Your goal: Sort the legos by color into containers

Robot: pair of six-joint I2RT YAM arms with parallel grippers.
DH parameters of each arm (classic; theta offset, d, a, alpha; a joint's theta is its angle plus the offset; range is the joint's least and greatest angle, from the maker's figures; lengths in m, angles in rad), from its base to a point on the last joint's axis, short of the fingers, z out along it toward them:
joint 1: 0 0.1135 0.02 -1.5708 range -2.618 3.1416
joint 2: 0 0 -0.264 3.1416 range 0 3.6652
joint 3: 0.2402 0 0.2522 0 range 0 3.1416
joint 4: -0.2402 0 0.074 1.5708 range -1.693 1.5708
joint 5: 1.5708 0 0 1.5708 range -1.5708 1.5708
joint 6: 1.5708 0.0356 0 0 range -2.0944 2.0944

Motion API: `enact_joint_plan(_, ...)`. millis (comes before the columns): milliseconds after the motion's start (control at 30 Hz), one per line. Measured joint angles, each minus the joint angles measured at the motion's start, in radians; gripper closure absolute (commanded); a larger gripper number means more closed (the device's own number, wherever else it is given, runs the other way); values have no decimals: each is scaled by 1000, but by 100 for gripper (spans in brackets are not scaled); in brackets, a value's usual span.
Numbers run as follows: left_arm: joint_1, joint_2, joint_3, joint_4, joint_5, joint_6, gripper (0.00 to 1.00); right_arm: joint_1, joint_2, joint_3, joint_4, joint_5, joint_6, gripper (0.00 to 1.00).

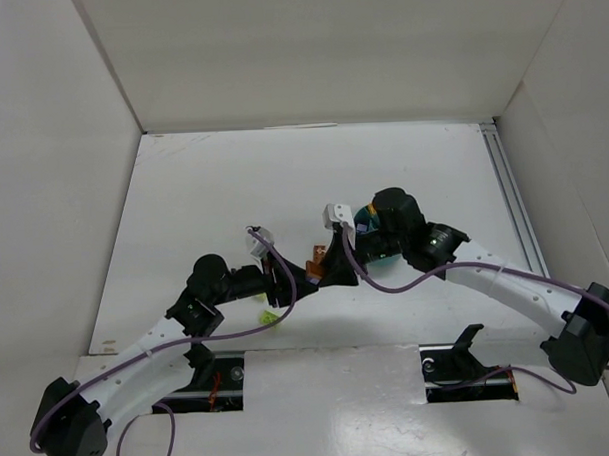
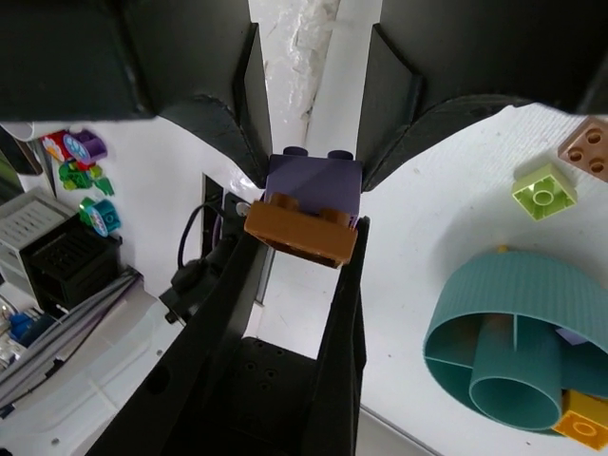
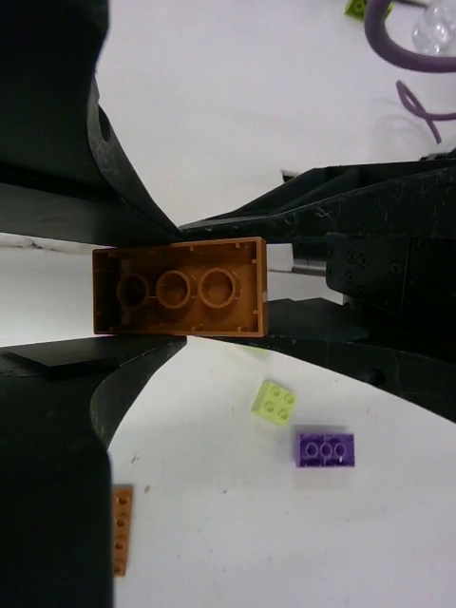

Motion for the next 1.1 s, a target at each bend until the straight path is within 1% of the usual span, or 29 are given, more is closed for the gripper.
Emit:
enact_joint_plan(100,-9,-23,0,-25,-56,-3,100,-22,-21,14,-40,19,-36,69)
enact_joint_plan(200,0,-67,-5,-69,-109,-11,100,-99,-78,19,-122,32,-74,69)
enact_joint_plan(300,2,-105,-13,-103,-146,-20,100,-178,-126,19,-164,34,-98,69)
enact_joint_plan(367,2,-122,-23,-123,-165,-26,100,-209,-145,19,-190,41,-112,69)
enact_joint_plan(433,2,-127,-26,-140,-188,-41,100,-223,-159,20,-229,84,-122,69)
enact_joint_plan(533,2,-124,-26,-183,-247,-61,100,-227,-167,35,-320,290,-123,70)
enact_joint_plan(567,2,-118,-22,-203,-268,-65,100,-227,-163,54,-366,411,-118,70)
enact_joint_plan(600,2,-108,-16,-223,-286,-70,100,-227,-158,65,-389,475,-114,70)
enact_joint_plan(700,2,-66,5,-276,-340,-79,100,-228,-116,139,-502,736,-90,71)
enact_joint_plan(800,2,-41,19,-311,-379,-87,100,-229,-85,181,-546,900,-73,72)
enact_joint_plan(867,2,-29,26,-323,-396,-90,100,-229,-83,184,-546,959,-69,72)
enact_joint_plan(933,2,-23,32,-327,-406,-93,100,-232,-86,172,-513,985,-71,74)
enact_joint_plan(1000,2,-21,35,-328,-414,-93,100,-248,-100,123,-420,969,-78,74)
enact_joint_plan(1100,2,-21,37,-328,-418,-93,100,-299,-130,14,-266,897,-80,74)
